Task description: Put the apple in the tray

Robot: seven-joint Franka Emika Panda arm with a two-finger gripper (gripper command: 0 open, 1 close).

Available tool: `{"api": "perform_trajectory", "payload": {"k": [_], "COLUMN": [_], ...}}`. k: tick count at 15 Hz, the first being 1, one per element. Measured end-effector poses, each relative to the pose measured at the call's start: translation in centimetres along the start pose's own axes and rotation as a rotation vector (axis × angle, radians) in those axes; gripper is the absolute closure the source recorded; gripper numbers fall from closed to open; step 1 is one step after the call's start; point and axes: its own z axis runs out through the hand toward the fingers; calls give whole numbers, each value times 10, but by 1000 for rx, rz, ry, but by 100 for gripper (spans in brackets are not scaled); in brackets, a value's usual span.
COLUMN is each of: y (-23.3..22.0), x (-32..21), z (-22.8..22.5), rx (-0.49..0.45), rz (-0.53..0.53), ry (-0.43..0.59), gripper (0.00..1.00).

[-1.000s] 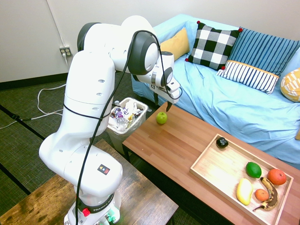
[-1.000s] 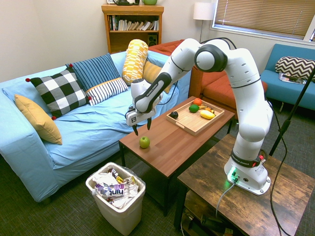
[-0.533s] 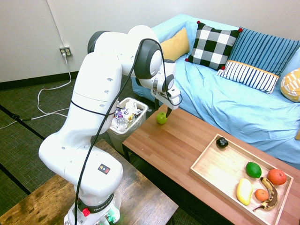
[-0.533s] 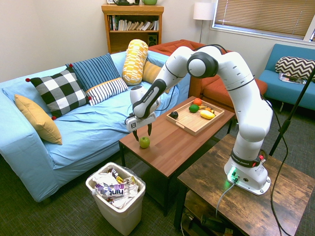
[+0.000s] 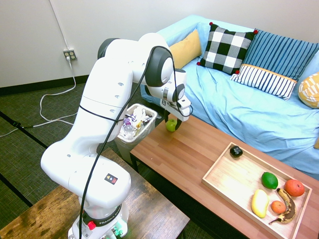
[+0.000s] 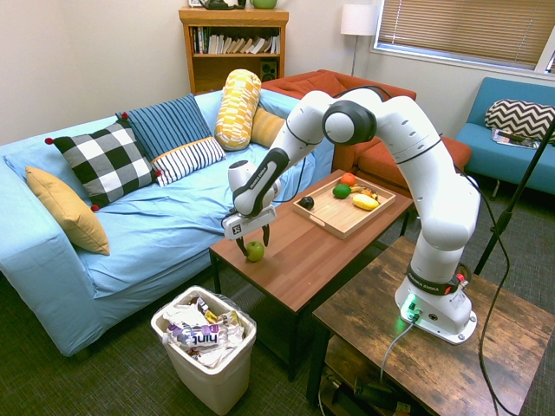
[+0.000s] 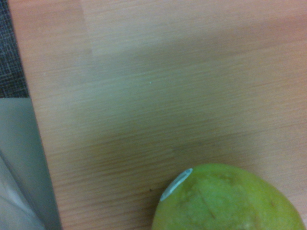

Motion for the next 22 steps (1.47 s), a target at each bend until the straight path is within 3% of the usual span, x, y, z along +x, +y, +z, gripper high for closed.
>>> {"api": "perform_trajectory", "payload": {"k": [1,2,13,17,22], "y": [-1,-3,-15,-3,76], "x": [1,1,-1,23,112], "z": [1,3,-2,-81,-158], "rx": [0,0,3,64,113], "rz": [1,0,-14,8,151], "ry": [-1,-2,-8,33,92], "gripper": [0,100,100,100,100]}}
